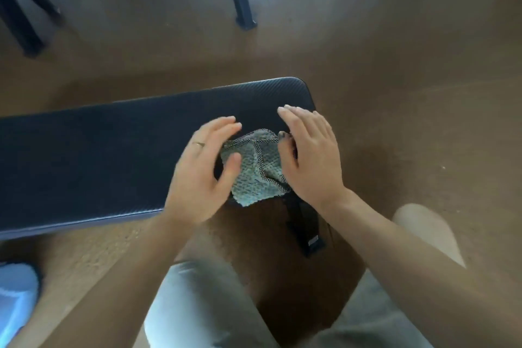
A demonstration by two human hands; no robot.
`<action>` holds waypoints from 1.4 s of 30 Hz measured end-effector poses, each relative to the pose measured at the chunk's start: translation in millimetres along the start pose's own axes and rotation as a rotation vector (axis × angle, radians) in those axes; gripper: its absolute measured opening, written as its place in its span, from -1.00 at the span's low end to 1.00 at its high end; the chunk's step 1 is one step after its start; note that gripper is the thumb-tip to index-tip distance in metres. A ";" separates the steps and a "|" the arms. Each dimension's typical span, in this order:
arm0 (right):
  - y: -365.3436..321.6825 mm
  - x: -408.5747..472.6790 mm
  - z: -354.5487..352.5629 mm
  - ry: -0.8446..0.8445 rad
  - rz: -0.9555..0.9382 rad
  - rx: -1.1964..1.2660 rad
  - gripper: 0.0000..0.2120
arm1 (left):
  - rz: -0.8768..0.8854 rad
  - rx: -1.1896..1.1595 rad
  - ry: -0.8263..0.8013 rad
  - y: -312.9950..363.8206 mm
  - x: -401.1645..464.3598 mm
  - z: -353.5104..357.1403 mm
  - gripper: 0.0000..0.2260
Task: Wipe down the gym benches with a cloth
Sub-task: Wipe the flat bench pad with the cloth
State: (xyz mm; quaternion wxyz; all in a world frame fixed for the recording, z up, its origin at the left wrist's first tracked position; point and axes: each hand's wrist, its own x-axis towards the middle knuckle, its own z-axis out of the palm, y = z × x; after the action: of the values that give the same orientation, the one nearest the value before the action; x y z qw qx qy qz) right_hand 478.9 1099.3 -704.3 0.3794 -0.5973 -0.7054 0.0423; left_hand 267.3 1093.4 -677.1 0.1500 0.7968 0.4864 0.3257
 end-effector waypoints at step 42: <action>-51.4 -14.9 42.3 -0.577 -0.366 -0.370 -0.46 | -0.351 0.216 0.348 -38.3 -14.5 10.2 -0.79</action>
State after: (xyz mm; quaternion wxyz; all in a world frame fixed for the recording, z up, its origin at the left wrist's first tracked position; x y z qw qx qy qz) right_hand 412.4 1088.3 -715.1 0.0526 -0.4836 -0.8736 0.0122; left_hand 243.6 1100.0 -711.4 0.0326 0.6436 0.6675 0.3729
